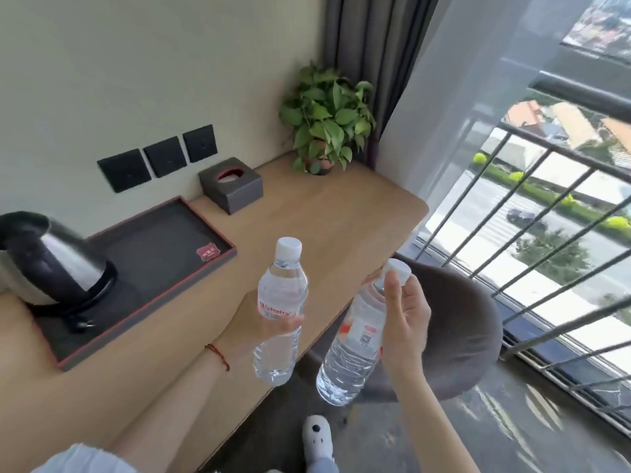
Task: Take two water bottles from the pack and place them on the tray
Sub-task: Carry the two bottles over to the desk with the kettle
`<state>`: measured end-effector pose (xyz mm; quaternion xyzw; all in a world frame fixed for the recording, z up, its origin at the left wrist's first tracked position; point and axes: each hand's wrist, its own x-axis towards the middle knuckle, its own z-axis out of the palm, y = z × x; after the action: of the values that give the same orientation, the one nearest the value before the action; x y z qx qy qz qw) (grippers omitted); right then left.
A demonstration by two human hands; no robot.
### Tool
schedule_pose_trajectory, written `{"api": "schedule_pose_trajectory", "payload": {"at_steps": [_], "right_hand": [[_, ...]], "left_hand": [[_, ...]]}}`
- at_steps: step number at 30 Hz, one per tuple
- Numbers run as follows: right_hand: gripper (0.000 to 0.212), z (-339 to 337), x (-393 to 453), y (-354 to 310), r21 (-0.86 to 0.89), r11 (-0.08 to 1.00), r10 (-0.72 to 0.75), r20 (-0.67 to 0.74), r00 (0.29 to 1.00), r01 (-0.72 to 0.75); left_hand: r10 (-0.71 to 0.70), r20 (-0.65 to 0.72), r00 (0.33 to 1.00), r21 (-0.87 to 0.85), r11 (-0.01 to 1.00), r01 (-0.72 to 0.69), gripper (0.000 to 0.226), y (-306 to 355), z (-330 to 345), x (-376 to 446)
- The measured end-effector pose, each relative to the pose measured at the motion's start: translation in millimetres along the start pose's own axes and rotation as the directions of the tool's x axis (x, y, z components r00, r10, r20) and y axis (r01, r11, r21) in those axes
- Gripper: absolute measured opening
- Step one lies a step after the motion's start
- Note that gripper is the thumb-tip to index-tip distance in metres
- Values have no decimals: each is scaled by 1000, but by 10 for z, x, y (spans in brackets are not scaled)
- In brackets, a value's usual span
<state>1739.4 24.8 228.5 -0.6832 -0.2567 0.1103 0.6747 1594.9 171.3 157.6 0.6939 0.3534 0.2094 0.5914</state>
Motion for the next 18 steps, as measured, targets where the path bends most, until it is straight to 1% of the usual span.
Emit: {"api": "schedule_pose_trajectory", "payload": {"at_steps": [2,3,6,7,8,10,11,13,15,16,18], "right_hand": [[42,128,312,134,13,1000,13,62,998,-14],[44,210,458,185,33,999,14,98,995,-18],[54,473,863,308,74,997,0,239,971,-18],[52,566,984,341,70,997,-6,294,956,-15],[44,659,1093,358,64,998,-17,348,937,-6],[26,869,1302,368,64,997,-58,456,888,32],[21,981,1391,384,63,996,-82,509,857,58],[21,1206,1496,437,64,991,-134,602,787,120],[28,1434,1547,519,69,983,-171,681,712,170],[31,1553,1558,569,70,979,-184,714,676,192],[29,1790,1538,673,68,970,-200,767,610,233]], "left_hand": [[-48,-110,993,-33,998,45,49,-19,-46,151],[-63,-136,989,-40,998,58,47,-5,-78,220],[-88,-173,981,-91,993,73,33,98,-162,400],[-101,-206,973,-119,990,78,35,132,-200,437],[-113,-244,963,-147,986,78,38,160,-236,466],[-135,-320,938,-211,975,68,43,180,-308,516],[-151,-356,922,-240,969,66,47,173,-340,547],[-192,-432,881,-282,957,70,49,135,-402,586],[-250,-494,833,-325,941,90,48,68,-459,612],[-285,-511,811,-356,929,102,50,17,-488,627],[-347,-542,765,-402,907,126,58,-85,-544,658]]}}
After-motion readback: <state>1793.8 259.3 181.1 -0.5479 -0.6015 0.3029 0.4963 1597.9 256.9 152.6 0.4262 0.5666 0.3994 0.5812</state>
